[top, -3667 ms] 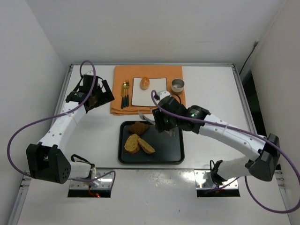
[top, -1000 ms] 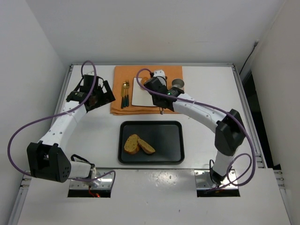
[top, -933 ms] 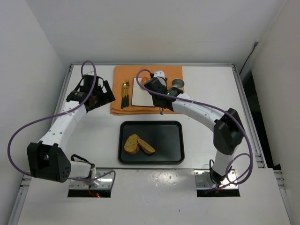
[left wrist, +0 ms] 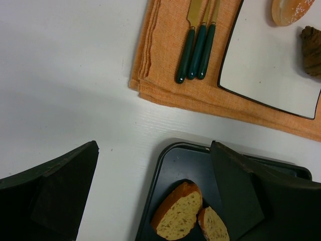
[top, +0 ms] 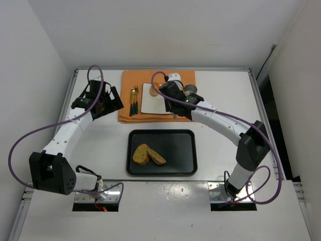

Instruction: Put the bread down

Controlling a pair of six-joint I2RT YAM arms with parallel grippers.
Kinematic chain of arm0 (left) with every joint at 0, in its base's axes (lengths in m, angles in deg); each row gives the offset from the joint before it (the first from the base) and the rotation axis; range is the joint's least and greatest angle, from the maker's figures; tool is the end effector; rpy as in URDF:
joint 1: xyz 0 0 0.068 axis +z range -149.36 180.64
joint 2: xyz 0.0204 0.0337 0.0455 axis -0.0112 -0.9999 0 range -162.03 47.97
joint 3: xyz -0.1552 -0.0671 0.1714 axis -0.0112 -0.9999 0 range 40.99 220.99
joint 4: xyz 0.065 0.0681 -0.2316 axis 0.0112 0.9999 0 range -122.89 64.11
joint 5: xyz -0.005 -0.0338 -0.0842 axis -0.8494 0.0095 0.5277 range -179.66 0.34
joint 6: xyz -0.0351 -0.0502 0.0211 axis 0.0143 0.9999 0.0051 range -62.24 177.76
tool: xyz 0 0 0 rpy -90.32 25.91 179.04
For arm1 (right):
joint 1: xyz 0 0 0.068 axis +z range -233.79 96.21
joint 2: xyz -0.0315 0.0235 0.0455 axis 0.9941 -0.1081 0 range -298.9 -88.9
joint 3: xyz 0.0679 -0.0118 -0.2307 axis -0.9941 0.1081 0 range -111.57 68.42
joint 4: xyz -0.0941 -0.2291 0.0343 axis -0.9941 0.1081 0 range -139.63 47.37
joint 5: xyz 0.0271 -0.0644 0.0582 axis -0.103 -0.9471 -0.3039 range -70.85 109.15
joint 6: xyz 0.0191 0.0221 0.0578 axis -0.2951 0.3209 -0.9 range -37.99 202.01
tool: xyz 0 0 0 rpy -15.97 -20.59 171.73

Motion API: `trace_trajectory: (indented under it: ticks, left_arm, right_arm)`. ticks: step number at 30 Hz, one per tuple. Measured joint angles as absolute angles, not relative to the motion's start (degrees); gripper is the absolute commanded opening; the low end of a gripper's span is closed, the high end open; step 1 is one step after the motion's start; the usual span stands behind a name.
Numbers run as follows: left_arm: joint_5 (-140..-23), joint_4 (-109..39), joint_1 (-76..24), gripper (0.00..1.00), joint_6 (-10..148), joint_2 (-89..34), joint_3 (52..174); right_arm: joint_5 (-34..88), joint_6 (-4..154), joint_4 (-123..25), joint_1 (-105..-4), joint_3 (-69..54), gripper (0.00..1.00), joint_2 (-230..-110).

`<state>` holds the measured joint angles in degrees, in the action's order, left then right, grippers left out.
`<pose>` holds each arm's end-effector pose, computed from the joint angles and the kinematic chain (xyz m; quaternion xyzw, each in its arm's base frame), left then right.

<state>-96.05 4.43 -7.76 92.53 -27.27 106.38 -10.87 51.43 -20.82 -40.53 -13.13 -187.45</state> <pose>0.2831 -0.0361 0.2648 -0.2318 0.9004 -0.0859 0.3581 0.2916 0.2396 0.2467 -0.0020 0.9002 0.0264 0.4346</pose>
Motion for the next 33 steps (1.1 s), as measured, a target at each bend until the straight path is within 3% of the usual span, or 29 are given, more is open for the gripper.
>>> trace_trajectory:
  ticks: [13,25,33]
  left_arm:
    - [-95.88,4.45,-7.76,1.0,92.53,-27.62,106.38]
    - [-95.42,4.49,-7.76,1.0,92.53,-27.67,106.38]
    - [-95.13,4.6,-7.76,1.0,92.29,-27.67,106.38]
  right_arm:
    - [-15.15,51.84,-18.19,-43.13,-15.67,0.33,-186.33]
    - [-15.29,51.84,-19.66,-64.09,-10.82,0.33,-180.76]
    - [-14.63,52.32,-27.07,-71.98,-4.11,0.33,-181.3]
